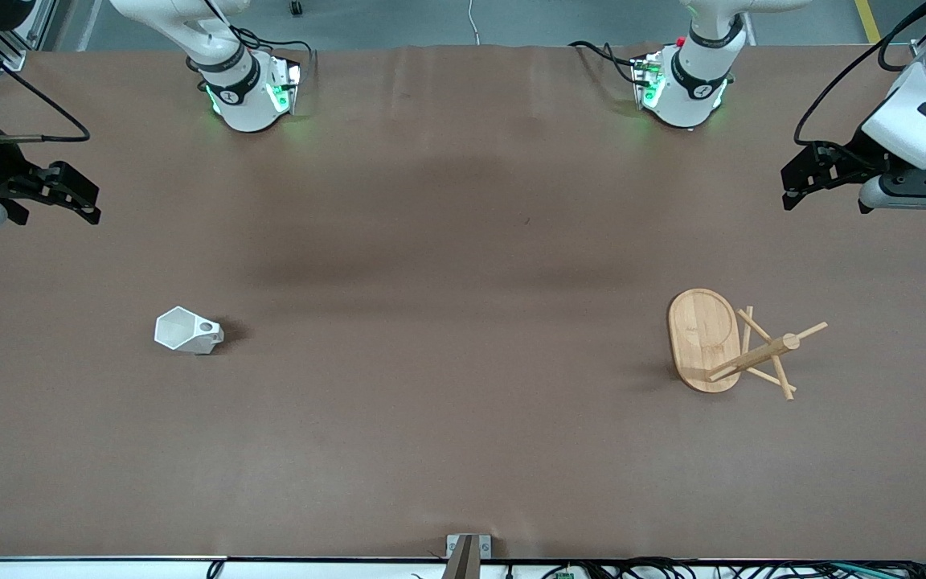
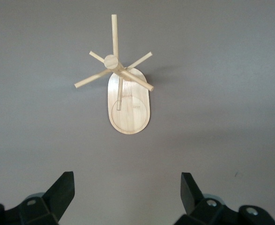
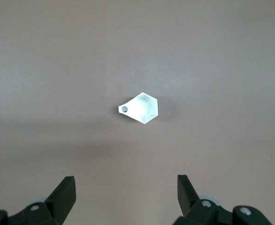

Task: Hang cup on rack

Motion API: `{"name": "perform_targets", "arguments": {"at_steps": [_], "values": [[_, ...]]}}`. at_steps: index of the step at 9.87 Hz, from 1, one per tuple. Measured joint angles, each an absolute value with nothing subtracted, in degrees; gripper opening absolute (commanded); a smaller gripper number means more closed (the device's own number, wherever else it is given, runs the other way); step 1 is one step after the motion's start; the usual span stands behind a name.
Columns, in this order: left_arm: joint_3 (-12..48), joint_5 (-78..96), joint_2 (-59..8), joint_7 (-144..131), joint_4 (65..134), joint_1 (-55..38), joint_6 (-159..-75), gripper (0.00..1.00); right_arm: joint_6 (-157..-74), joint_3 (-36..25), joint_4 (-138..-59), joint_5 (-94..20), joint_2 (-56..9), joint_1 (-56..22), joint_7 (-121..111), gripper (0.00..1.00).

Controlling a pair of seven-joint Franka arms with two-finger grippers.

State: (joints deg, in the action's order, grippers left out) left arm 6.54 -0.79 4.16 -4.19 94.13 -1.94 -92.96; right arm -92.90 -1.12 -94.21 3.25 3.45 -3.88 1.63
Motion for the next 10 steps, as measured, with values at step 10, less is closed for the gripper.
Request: {"name": "perform_targets", "arguments": {"at_steps": [10], "values": [[6.41,-0.79,4.02,-4.11,93.04,-1.36,-91.46,1.00,-93.01,-1.25,-92.40,3.24,1.91,-2.67,1.31,0.98]]}}
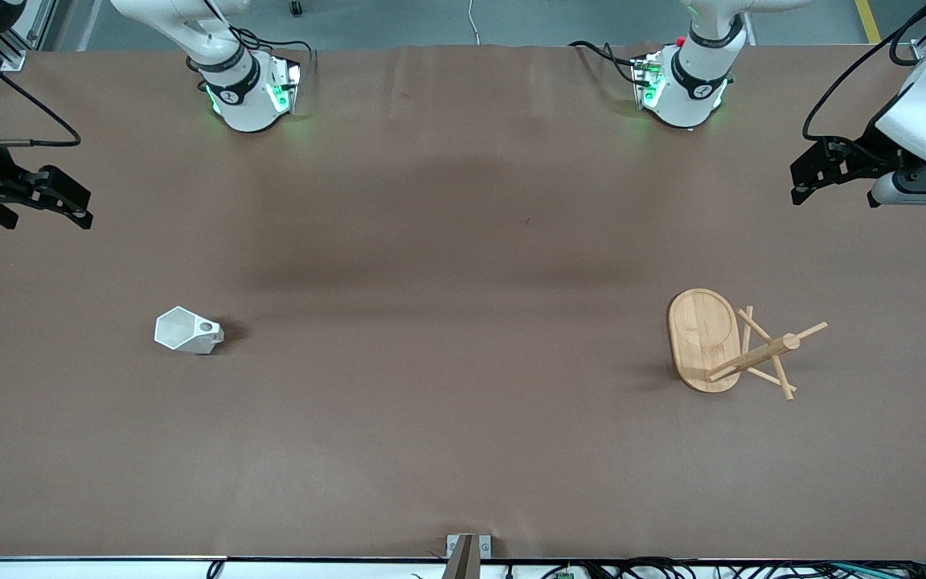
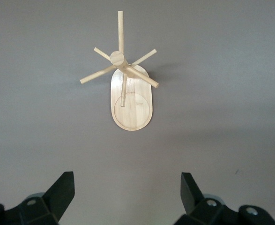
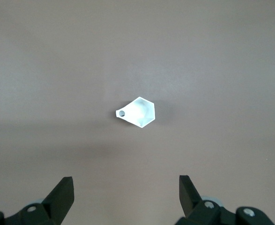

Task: Hang cup on rack

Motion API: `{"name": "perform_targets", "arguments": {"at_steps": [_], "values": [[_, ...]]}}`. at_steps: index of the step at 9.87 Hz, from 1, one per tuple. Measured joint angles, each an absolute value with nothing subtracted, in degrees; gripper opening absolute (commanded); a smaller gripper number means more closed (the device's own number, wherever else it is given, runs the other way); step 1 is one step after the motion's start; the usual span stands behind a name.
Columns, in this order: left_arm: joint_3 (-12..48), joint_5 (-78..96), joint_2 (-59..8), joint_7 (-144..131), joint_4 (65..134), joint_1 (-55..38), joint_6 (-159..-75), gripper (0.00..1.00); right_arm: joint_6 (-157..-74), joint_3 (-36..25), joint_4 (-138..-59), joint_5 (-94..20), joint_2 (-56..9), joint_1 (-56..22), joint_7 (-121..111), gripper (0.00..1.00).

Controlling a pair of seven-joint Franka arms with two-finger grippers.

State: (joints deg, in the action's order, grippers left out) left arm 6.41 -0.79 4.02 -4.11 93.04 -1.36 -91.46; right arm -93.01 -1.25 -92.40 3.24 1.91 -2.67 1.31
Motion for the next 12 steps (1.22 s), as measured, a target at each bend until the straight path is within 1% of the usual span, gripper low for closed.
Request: {"name": "perform_targets", "arguments": {"at_steps": [2,5,6,7,9,12], "values": [[6.41,-0.79,3.89,-4.11,93.02,-1.37,-91.46,1.00,-95.86,-1.29,-92.84,3.24,-0.77,-0.65,0.70,0.98],[6.41,-0.79,3.81,-4.11,92.97,-1.40,-91.46,1.00,-103.46,-1.33,-94.58,3.14,-9.02,2.24,0.37,0.95],[6.41,-0.79,3.78,-4.11,92.95,-1.41,-91.45,1.00,-106.66,-1.34,-96.47,2.52,-11.27,2.99,-0.19,0.93],[6.41,-0.79,3.75,-4.11,92.94,-1.41,-91.44,1.00,-109.74,-1.34,-99.49,1.87,-12.59,3.56,-1.46,0.93],[6.41,-0.79,3.74,-4.11,92.93,-1.41,-91.43,1.00,-115.73,-1.34,-106.43,0.46,-12.96,4.10,-3.34,0.93],[6.43,-0.79,3.73,-4.11,92.92,-1.47,-90.50,1.00,-128.62,-1.33,-117.22,0.11,-13.06,4.63,-5.76,0.92]]}}
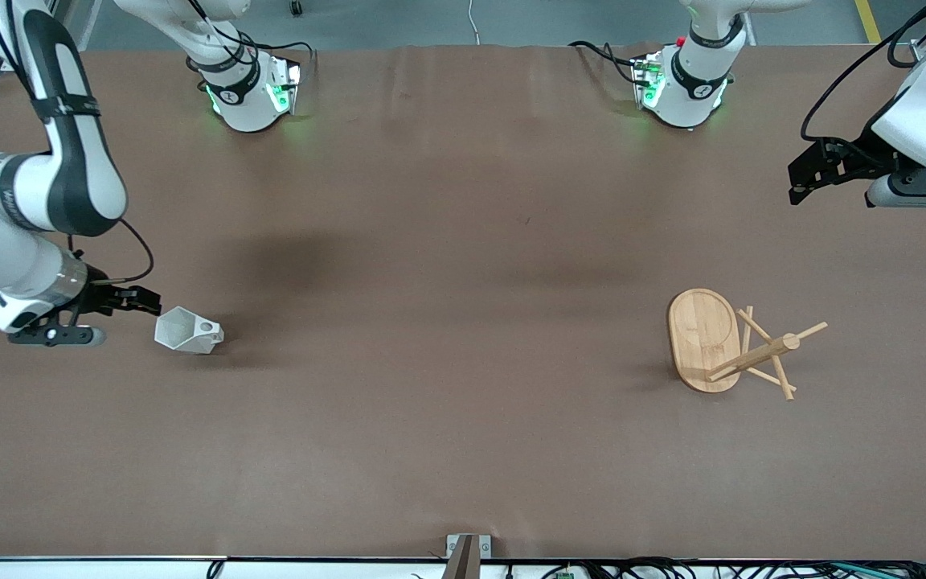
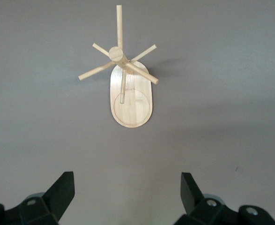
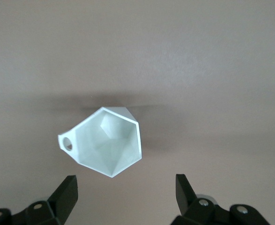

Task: Hang cup on rack
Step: 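Reach the right gripper down to the white cup, then grasp the white cup with the right gripper and lift it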

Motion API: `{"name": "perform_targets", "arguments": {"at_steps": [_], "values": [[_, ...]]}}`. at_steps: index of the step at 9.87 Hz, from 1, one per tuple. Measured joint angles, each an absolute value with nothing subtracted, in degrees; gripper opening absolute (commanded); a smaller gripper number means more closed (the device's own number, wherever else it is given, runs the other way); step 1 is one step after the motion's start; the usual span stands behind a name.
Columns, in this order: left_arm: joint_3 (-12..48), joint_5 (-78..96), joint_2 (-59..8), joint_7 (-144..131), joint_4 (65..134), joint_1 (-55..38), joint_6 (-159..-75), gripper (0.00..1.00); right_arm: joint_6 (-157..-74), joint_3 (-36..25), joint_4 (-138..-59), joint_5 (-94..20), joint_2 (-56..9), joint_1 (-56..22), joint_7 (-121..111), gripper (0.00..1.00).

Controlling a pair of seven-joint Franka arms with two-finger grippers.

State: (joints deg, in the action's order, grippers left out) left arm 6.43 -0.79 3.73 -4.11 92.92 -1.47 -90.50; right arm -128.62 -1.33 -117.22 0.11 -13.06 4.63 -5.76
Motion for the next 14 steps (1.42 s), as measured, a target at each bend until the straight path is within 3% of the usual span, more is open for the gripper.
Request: {"name": "perform_targets", "arguments": {"at_steps": [3,4,5,6,7,8,12,14], "values": [[6.43,-0.79,3.73,-4.11,92.91,-1.47,-90.40,1.00,-134.78,-1.33,-120.07,0.09,-15.23,4.91,-6.06,0.85],[6.43,-0.79,3.73,-4.11,92.91,-1.47,-90.38,1.00,-136.42,-1.33,-120.02,0.08,-16.69,5.10,-6.07,0.78],[6.43,-0.79,3.73,-4.11,92.90,-1.47,-90.37,1.00,-137.92,-1.33,-119.80,0.08,-18.17,5.28,-6.09,0.59],[6.44,-0.79,3.73,-4.11,92.90,-1.49,-90.36,1.00,-139.51,-1.33,-119.60,0.08,-19.38,5.33,-6.12,0.30],[6.47,-0.79,3.73,-4.10,92.90,-1.54,-90.36,1.00,-140.71,-1.33,-119.24,0.08,-20.48,5.33,-6.22,0.10],[6.50,-0.79,3.73,-4.10,92.90,-1.55,-90.36,1.00,-140.97,-1.30,-118.80,0.08,-21.16,5.33,-6.51,0.03],[6.51,-0.79,3.73,-4.10,92.89,-1.54,-90.36,1.00,-137.51,-0.65,-117.03,0.05,-20.10,5.25,-7.19,0.00],[6.53,-0.79,3.73,-4.09,92.87,-1.53,-90.35,1.00,-132.98,1.19,-115.92,0.03,-14.69,5.11,-7.33,0.00]]}}
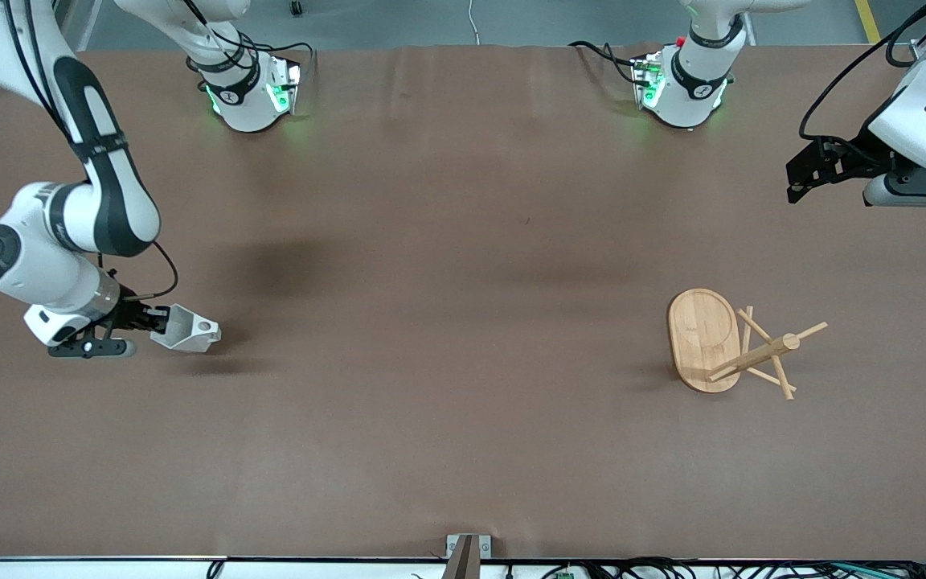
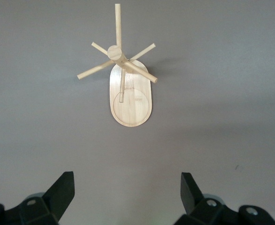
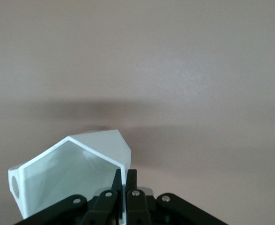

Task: Hang cup on rack
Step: 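Grasp the white cup with the right gripper and lift it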

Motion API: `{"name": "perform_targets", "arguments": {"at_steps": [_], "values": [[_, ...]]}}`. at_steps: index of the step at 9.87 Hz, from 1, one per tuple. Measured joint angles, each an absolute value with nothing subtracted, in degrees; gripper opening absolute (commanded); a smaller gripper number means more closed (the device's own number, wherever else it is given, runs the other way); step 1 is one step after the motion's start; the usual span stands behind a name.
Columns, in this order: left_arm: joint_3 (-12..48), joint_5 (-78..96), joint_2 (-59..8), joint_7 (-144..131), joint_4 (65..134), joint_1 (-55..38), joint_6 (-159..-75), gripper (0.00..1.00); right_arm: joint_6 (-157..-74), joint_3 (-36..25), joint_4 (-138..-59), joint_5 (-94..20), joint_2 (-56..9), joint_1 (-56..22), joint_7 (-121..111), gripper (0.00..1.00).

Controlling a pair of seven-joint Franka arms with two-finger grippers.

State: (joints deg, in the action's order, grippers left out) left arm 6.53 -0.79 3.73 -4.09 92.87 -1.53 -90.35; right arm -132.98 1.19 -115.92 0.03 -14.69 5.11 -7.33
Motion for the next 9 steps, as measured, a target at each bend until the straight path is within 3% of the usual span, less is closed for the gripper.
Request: {"name": "perform_targets", "arguments": {"at_steps": [4,9], "values": [[6.58,-0.79,3.72,-4.05,92.85,-1.58,-90.32,1.00,-125.63,9.75,-115.58,-12.98,-4.89,4.55,-7.39,0.01],[8.87,-0.35,2.30,-3.36,92.77,-3.31,-90.82,1.00,-125.11,19.65,-112.11,-42.14,-4.78,3.60,-7.54,0.01]]}}
